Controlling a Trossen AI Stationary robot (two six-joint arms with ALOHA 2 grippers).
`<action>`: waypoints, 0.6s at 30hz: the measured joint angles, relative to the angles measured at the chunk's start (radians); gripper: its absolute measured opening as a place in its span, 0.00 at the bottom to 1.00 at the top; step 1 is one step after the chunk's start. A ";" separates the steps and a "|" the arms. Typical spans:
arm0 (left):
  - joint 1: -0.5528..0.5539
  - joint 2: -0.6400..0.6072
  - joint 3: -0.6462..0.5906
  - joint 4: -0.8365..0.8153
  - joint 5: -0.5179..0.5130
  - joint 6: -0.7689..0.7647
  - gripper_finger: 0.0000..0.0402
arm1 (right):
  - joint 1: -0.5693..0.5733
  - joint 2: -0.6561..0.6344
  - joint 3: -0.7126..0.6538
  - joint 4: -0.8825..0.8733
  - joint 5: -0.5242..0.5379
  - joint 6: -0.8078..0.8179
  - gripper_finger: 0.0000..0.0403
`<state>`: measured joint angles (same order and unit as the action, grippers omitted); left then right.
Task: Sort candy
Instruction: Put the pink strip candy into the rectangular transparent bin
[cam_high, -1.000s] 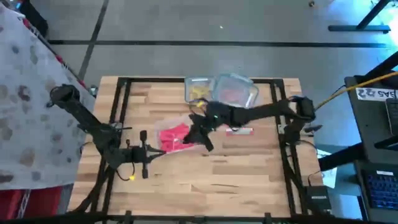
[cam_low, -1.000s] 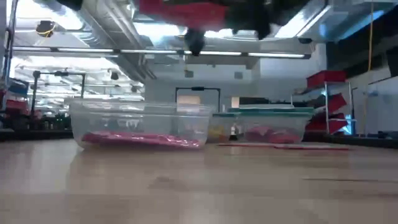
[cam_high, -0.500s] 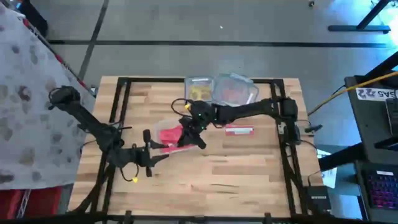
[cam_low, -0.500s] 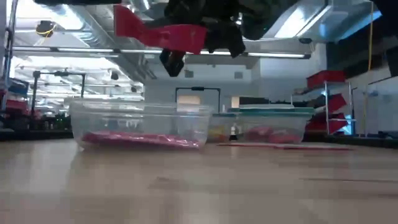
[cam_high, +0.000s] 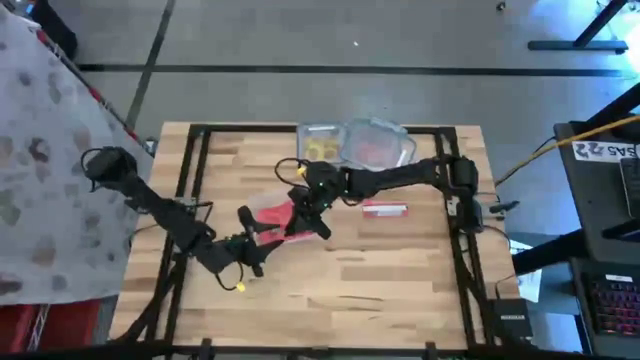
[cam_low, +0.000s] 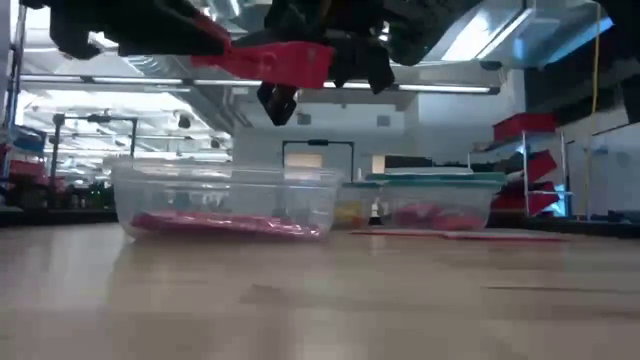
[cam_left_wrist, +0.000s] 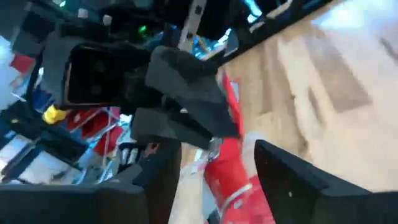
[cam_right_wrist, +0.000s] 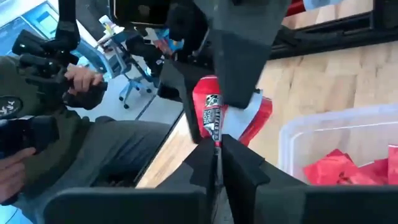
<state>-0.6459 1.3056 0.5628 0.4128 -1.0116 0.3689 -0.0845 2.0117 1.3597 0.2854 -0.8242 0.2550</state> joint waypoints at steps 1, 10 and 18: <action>0.002 0.000 0.000 -0.001 0.000 -0.006 0.37 | 0.000 0.000 0.000 -0.001 0.000 0.000 0.03; 0.005 0.000 0.000 -0.008 0.017 -0.084 0.02 | 0.006 0.000 0.000 -0.003 -0.003 -0.070 0.03; -0.003 0.000 0.000 -0.012 0.012 -0.247 0.00 | -0.044 -0.016 0.000 -0.112 -0.029 -0.095 0.19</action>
<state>-0.6490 1.3056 0.5629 0.4005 -0.9998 0.1218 -0.1281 1.9955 1.3602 0.1738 -0.8535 0.1603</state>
